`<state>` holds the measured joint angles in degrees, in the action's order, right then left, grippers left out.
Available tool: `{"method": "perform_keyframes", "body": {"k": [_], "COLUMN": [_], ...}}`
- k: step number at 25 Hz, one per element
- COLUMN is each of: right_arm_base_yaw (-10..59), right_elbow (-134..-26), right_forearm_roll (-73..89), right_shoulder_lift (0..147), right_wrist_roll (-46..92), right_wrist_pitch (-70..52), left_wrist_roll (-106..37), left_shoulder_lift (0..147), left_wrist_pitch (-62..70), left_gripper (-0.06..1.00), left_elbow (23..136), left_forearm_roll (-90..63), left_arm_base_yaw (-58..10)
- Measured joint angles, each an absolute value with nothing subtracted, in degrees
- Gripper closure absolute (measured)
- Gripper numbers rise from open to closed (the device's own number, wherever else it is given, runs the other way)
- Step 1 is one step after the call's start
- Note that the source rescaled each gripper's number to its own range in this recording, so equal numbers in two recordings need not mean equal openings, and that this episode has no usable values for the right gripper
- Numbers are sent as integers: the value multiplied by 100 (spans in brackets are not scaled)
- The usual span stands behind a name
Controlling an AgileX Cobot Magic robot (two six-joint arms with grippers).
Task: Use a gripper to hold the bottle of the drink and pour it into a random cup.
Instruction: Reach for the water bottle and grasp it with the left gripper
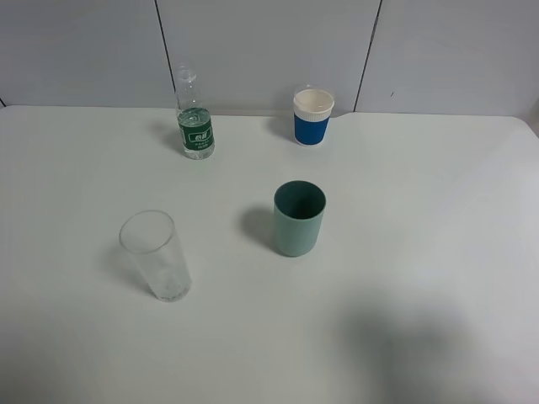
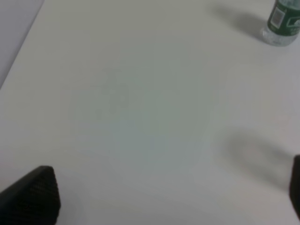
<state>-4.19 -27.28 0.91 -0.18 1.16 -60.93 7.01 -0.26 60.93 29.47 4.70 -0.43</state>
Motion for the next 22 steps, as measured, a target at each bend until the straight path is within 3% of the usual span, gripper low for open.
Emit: {"method": "perform_keyframes", "body": {"k": [22], "right_arm_base_yaw": [-419], "right_elbow": [-2728], "right_forearm_roll": [91], "right_shoulder_lift": [-18], "right_wrist_roll": [116], "right_wrist_pitch": [-6093], "left_wrist_roll": [553], "left_shoulder_lift": [417], "left_wrist_pitch": [5947], "left_gripper": [-6], "left_elbow": [3129], "left_forearm_roll": [469], "left_arm_base_yaw": [-43]}}
